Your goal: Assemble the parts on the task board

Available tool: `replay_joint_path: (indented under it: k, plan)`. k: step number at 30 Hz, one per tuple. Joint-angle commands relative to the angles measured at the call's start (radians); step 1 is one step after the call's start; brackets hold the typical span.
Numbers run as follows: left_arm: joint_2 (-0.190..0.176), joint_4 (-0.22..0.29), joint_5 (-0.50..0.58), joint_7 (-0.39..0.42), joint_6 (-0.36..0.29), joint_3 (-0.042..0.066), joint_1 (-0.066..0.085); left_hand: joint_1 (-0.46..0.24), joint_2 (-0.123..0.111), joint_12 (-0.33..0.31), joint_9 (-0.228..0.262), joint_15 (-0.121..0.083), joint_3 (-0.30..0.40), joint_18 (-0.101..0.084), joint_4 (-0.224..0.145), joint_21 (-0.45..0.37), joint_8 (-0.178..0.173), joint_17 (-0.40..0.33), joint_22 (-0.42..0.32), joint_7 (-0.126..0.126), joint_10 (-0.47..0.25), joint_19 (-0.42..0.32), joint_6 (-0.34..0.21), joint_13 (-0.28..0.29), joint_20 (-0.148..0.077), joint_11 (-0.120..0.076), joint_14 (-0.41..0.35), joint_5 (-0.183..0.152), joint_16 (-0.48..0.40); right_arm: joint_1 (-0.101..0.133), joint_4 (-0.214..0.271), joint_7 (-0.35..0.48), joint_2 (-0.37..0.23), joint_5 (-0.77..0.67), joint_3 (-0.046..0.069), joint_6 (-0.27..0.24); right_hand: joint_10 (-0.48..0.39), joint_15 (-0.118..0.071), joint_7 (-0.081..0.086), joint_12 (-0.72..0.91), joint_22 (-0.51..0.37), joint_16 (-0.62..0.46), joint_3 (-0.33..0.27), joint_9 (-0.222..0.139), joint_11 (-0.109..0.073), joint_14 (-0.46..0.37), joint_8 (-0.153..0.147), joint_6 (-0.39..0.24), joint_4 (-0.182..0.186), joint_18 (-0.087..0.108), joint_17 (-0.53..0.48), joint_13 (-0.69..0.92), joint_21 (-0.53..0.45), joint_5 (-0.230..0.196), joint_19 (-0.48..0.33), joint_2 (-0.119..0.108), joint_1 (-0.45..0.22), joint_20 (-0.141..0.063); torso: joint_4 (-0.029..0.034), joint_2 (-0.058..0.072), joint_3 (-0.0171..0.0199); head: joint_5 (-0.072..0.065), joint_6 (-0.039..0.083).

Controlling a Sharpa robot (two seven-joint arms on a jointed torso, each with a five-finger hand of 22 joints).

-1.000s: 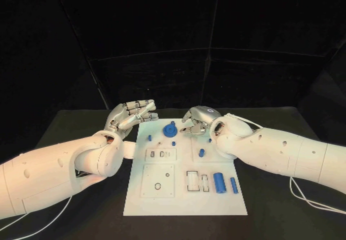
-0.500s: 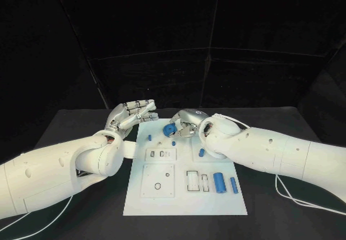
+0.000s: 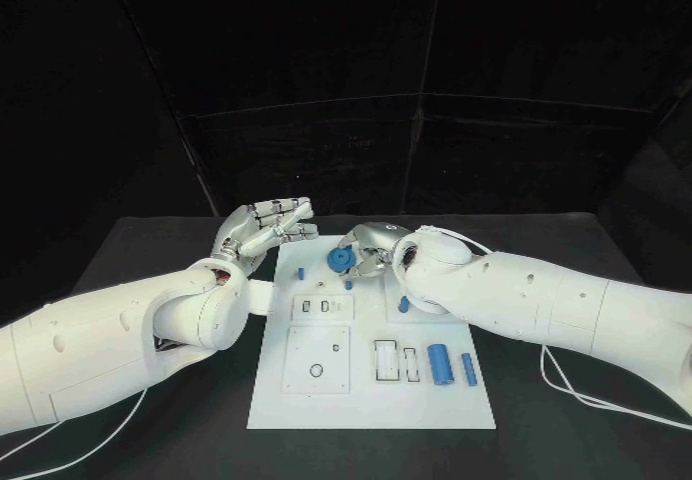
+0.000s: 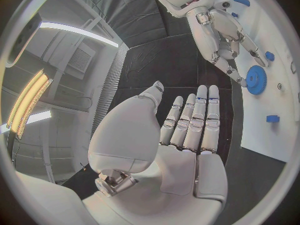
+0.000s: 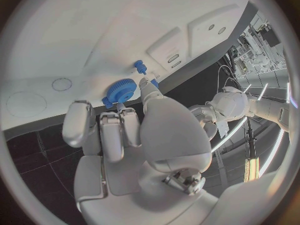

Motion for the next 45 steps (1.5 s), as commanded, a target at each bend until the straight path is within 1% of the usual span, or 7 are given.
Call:
replay_joint_path:
  k: [1, 14, 17, 26, 31, 38, 45]
  plan:
    - [0.000, 0.001, -0.007, 0.005, 0.009, 0.001, 0.002, 0.011, 0.000, -0.003, -0.002, 0.005, 0.000, 0.009, -0.004, -0.005, -0.004, -0.001, -0.001, 0.049, 0.001, 0.002, 0.006, -0.001, 0.003, 0.007, 0.004, 0.004, -0.005, 0.002, -0.003, -0.024, 0.001, -0.011, 0.001, 0.050, 0.004, -0.009, 0.000, 0.007, 0.000, 0.004, -0.003, 0.004, -0.004, 0.098, 0.002, 0.023, 0.003, -0.009, 0.225, 0.124, 0.004, 0.004, -0.001, 0.010, -0.002, -0.009, -0.0016, -0.001, 0.0006, 0.001, -0.001]
    - [-0.001, 0.001, -0.007, 0.004, 0.009, 0.001, 0.002, 0.011, 0.000, -0.003, -0.002, 0.005, 0.000, 0.009, -0.004, -0.005, -0.004, -0.001, -0.001, 0.049, 0.001, 0.002, 0.006, -0.001, 0.003, 0.007, 0.004, 0.004, -0.005, 0.002, 0.004, -0.051, -0.012, -0.015, 0.000, 0.016, 0.009, -0.004, 0.004, 0.013, 0.004, 0.005, -0.011, 0.008, 0.003, 0.098, 0.008, 0.066, 0.015, -0.010, 0.229, 0.130, 0.005, 0.009, 0.002, 0.019, -0.018, -0.008, -0.0023, -0.001, 0.0011, 0.000, -0.002]
    - [-0.001, 0.002, -0.007, 0.004, 0.008, 0.001, 0.002, 0.011, 0.000, -0.003, -0.002, 0.005, 0.000, 0.009, -0.004, -0.005, -0.004, -0.001, -0.001, 0.049, 0.001, 0.002, 0.006, -0.001, 0.003, 0.007, 0.004, 0.004, -0.005, 0.002, 0.014, -0.040, -0.023, -0.012, 0.000, -0.033, 0.013, -0.001, 0.007, 0.018, 0.009, 0.006, -0.013, 0.010, 0.007, 0.099, 0.011, 0.087, 0.016, -0.012, 0.232, 0.134, 0.007, 0.014, 0.005, 0.020, -0.020, -0.006, -0.0024, 0.000, 0.0014, 0.000, -0.002]
    - [-0.002, 0.000, -0.007, 0.003, 0.009, 0.001, 0.002, 0.012, 0.000, -0.004, -0.002, 0.005, 0.000, 0.009, -0.005, -0.006, -0.005, -0.001, -0.001, 0.049, 0.001, 0.002, 0.005, -0.001, 0.003, 0.007, 0.004, 0.004, -0.006, 0.002, 0.055, 0.092, -0.073, 0.087, 0.000, -0.292, 0.013, 0.006, 0.016, 0.017, 0.015, 0.008, -0.014, 0.011, 0.015, 0.100, 0.012, 0.114, 0.017, -0.013, 0.236, 0.134, 0.011, 0.036, 0.009, 0.024, -0.018, 0.000, -0.0035, -0.001, 0.0015, 0.000, 0.001]
    - [-0.004, 0.001, -0.007, 0.003, 0.009, 0.001, 0.002, 0.012, 0.000, -0.005, -0.002, 0.005, 0.000, 0.009, -0.005, -0.006, -0.005, -0.001, -0.001, 0.049, 0.001, 0.002, 0.005, -0.001, 0.003, 0.007, 0.004, 0.004, -0.006, 0.002, 0.093, 0.153, -0.125, 0.153, 0.000, -0.344, 0.013, 0.011, 0.022, 0.018, 0.016, 0.008, -0.011, 0.012, 0.020, 0.100, 0.014, 0.140, 0.012, -0.013, 0.237, 0.136, 0.011, 0.048, 0.010, 0.030, -0.009, 0.005, -0.0040, -0.002, 0.0009, 0.000, 0.003]
    - [-0.009, 0.004, -0.007, 0.002, 0.010, 0.001, 0.002, 0.012, 0.000, -0.005, -0.002, 0.005, 0.000, 0.009, -0.005, -0.006, -0.005, -0.001, -0.001, 0.049, 0.001, 0.002, 0.005, -0.001, 0.003, 0.007, 0.004, 0.004, -0.006, 0.003, 0.189, 0.228, -0.266, 0.286, 0.000, -0.323, 0.011, 0.020, 0.032, 0.016, 0.016, 0.007, 0.007, 0.018, 0.029, 0.100, 0.024, 0.239, -0.020, -0.013, 0.234, 0.134, 0.012, 0.055, 0.009, 0.037, 0.034, 0.014, -0.0052, -0.002, 0.0007, -0.003, 0.006]
    - [-0.011, 0.007, -0.007, 0.000, 0.014, 0.001, 0.002, 0.013, 0.001, -0.005, -0.002, 0.005, 0.000, 0.009, -0.006, -0.006, -0.005, -0.001, -0.002, 0.049, 0.001, 0.002, 0.009, -0.001, 0.003, 0.007, 0.004, 0.004, -0.007, 0.005, 0.236, 0.267, -0.416, 0.304, 0.000, -0.201, -0.006, 0.025, 0.037, -0.005, 0.009, 0.009, -0.015, 0.008, 0.034, 0.101, 0.005, 0.155, -0.061, -0.011, 0.241, 0.116, 0.008, 0.005, 0.002, -0.009, 0.065, 0.020, -0.0053, -0.002, 0.0000, -0.014, 0.009]
